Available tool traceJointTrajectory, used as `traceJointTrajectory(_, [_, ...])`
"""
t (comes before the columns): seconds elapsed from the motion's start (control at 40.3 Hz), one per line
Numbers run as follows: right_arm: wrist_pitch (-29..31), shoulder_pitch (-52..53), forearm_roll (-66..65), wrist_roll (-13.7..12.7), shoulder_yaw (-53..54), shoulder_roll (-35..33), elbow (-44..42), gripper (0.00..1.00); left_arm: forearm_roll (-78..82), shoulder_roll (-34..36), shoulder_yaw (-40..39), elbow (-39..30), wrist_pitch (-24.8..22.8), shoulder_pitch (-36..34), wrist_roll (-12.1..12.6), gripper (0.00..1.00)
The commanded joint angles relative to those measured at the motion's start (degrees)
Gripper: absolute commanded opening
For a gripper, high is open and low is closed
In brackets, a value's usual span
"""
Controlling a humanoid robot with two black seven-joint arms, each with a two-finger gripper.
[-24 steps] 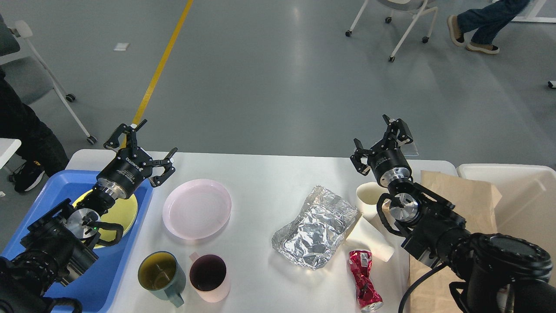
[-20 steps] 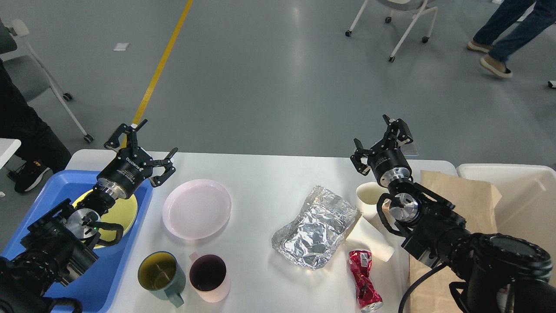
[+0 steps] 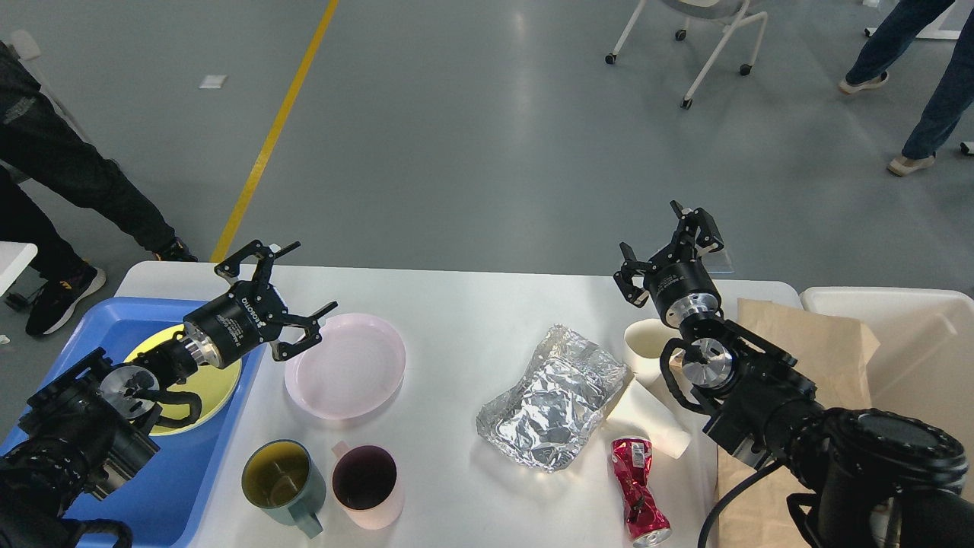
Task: Tidy desktop
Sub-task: 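Release the yellow plate into the blue tray with the left gripper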
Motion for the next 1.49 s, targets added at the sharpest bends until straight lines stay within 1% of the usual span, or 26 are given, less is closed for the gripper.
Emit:
traceJointTrajectory(0.0, [0.0, 0.0, 0.0, 0.0, 0.0, 0.0, 0.0, 1.0, 0.15, 0.14, 0.05, -0.08, 0.0, -0.78, -0.03, 1.0])
traceJointTrajectory(0.323, [0.0, 0.0, 0.0, 0.0, -0.08, 0.0, 0.0, 1.0, -0.02, 1.19, -0.3, -0.08, 0.0, -2.37, -0.12, 1.0])
traceJointTrajectory(0.547, [0.0, 0.0, 0.0, 0.0, 0.0, 0.0, 0.0, 1.0, 0.06, 1.37, -0.3, -0.08, 0.0, -2.54, 0.23, 1.0])
traceJointTrajectory(1.192, [0.0, 0.0, 0.0, 0.0, -0.08, 0.0, 0.0, 1.0, 0.06, 2.07, -1.54, -0.08, 0.0, -2.98, -0.03, 1.0])
traceJointTrajectory(1.267, [0.0, 0.0, 0.0, 0.0, -0.08, 0.0, 0.0, 1.0, -0.02, 2.51, -1.54, -0.08, 0.0, -3.77, 0.05, 1.0])
traceJointTrajectory(1.466, [0.0, 0.0, 0.0, 0.0, 0.0, 0.0, 0.09, 1.0, -0.9, 7.16, -2.76, -0.08, 0.0, -8.08, 0.05, 1.0])
